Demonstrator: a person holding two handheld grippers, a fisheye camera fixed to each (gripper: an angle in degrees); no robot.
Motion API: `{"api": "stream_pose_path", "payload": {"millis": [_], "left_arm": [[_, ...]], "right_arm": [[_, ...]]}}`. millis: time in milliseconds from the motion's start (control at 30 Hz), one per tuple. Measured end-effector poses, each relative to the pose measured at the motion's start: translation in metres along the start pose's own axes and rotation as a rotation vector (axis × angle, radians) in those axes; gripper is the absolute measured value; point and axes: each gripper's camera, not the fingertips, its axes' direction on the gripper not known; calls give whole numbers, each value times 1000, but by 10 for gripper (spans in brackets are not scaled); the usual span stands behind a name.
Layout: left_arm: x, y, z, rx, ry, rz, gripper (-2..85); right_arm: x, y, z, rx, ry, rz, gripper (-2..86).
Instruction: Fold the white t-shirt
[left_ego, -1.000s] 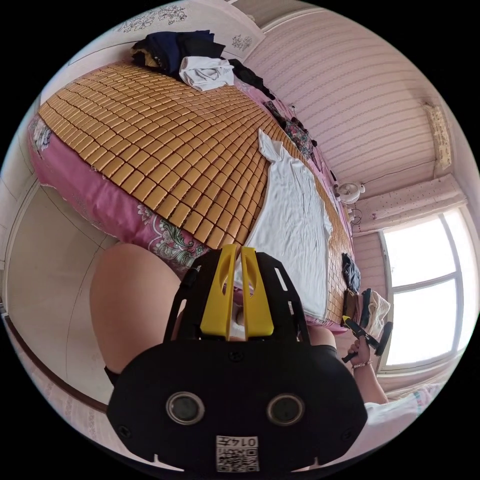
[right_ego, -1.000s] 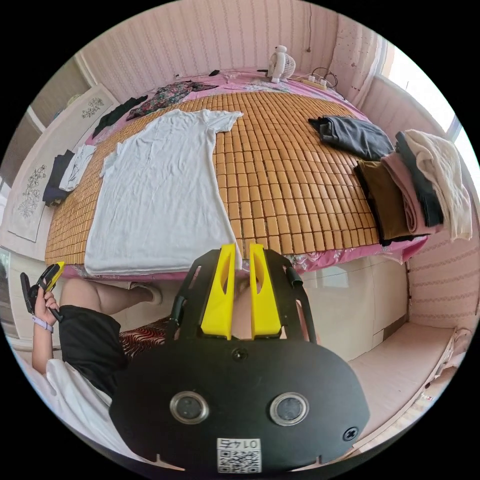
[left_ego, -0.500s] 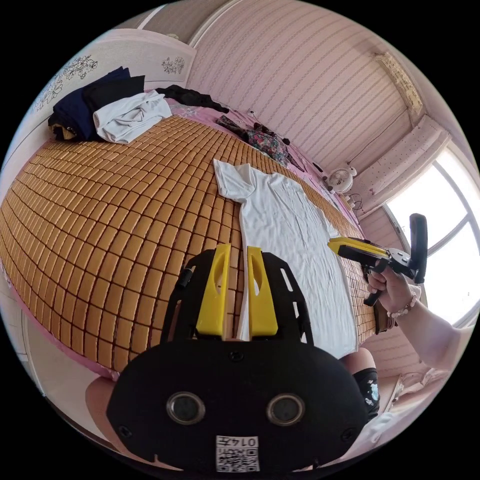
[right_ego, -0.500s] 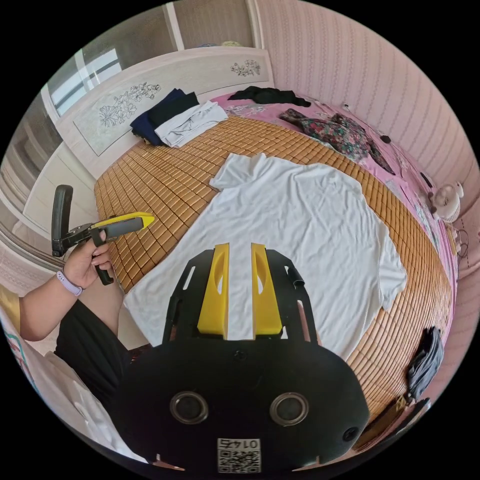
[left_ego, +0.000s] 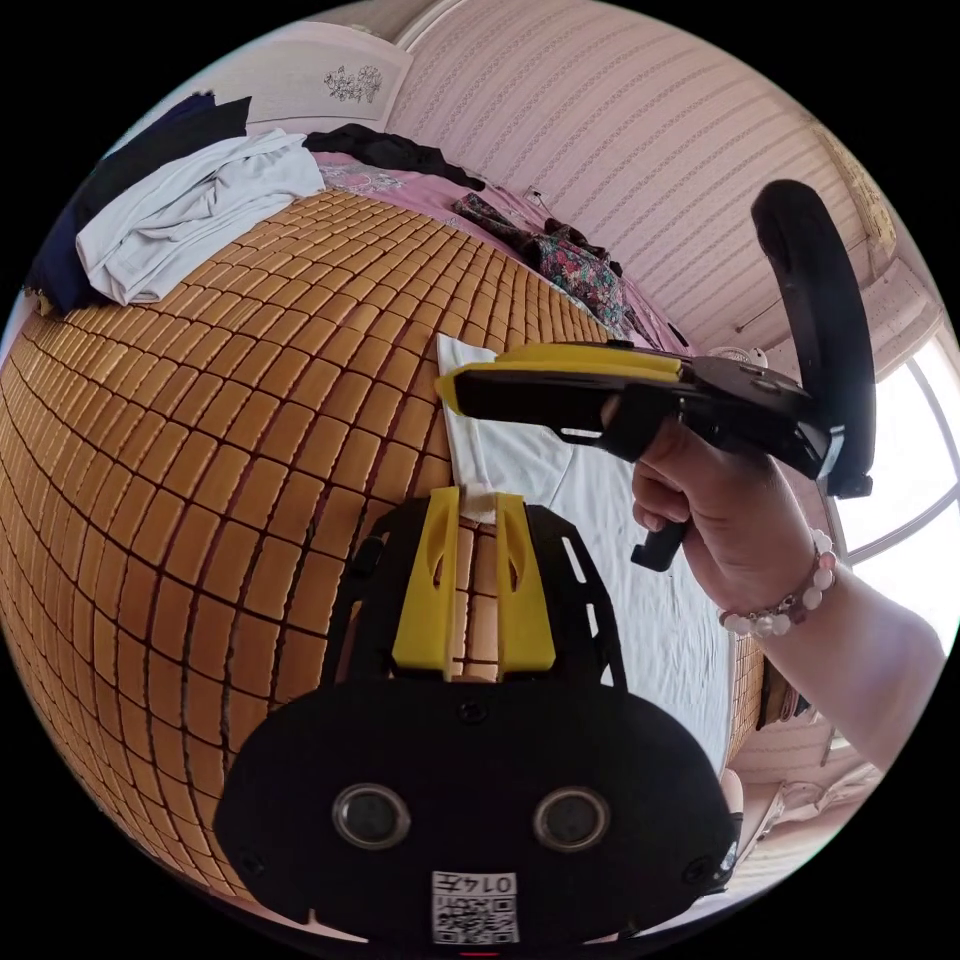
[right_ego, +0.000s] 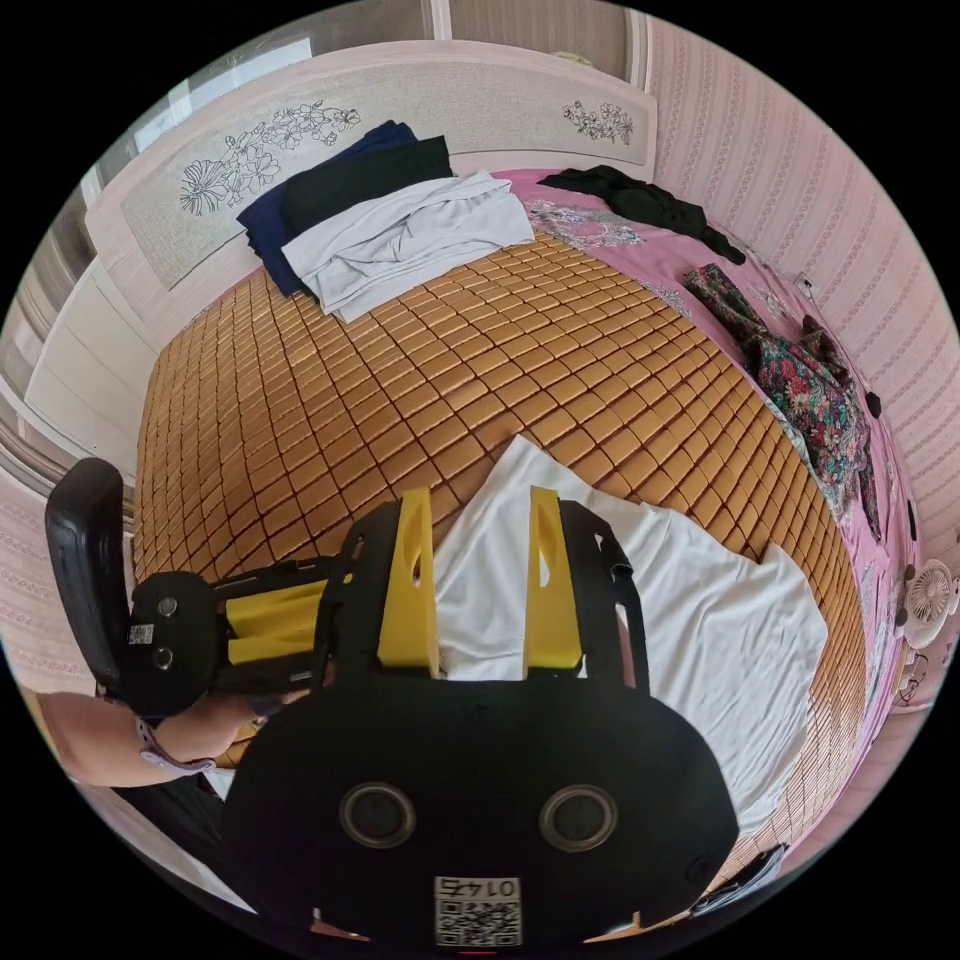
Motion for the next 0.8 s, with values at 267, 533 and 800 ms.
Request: {"api": "stream_pose_path", "payload": {"millis": [267,533,800], "left_arm": [[14,-5,6,-6,-14,22,31],[85,-8,-25,111,-5,328,52],[105,22,3,-92,132,313,73]], "right_arm": [[32,1,9,20,-50,61,44],[134,107,-106,476,-234,385,33],[197,236,-119,331,-216,531,53]]}}
